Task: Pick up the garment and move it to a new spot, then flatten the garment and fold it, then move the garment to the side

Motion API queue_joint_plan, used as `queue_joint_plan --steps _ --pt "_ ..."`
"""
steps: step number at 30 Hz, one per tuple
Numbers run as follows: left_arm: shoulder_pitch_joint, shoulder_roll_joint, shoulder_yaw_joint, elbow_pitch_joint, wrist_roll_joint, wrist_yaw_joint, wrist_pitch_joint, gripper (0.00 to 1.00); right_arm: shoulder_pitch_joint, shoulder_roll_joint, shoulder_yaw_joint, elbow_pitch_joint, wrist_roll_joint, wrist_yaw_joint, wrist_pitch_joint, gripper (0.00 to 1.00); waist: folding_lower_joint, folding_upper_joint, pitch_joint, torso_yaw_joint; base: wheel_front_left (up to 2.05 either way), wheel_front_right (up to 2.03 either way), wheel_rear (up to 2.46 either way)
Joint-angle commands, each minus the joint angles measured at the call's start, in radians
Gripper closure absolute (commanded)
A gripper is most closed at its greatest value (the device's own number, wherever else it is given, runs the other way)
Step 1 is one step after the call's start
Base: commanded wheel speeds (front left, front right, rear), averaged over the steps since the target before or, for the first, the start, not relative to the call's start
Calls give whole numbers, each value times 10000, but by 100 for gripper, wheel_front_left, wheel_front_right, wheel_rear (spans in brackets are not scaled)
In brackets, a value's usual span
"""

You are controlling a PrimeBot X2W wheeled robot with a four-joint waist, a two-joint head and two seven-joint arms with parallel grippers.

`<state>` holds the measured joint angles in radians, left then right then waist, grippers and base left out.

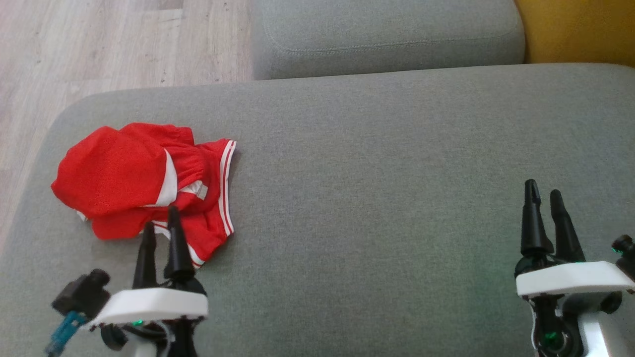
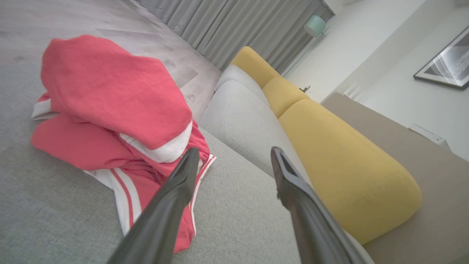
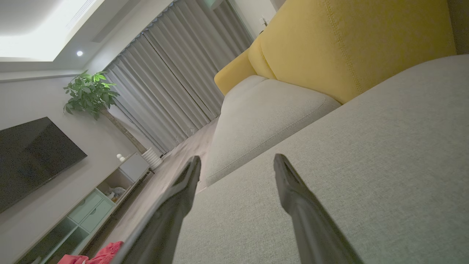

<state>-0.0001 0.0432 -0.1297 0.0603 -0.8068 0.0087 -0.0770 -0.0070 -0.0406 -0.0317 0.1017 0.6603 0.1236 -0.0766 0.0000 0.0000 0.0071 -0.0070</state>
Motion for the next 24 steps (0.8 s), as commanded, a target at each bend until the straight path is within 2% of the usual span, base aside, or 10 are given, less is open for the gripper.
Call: queue_joint_plan --steps 1,9,24 --pt "-486 71 36 -340 465 -16 -117 0 -349 -64 204 -443 -400 52 -133 0 0 0 2 3 0 0 0" --pt "-655 380 -809 -251 2059 189 -355 0 -324 -69 361 -412 -1719 55 -369 0 0 0 -1 15 0 0 0" --pt "-1068 1162 -2450 15 4298 1259 -801 0 -276 -77 835 -580 -4074 60 -812 0 0 0 -47 5 0 0 0"
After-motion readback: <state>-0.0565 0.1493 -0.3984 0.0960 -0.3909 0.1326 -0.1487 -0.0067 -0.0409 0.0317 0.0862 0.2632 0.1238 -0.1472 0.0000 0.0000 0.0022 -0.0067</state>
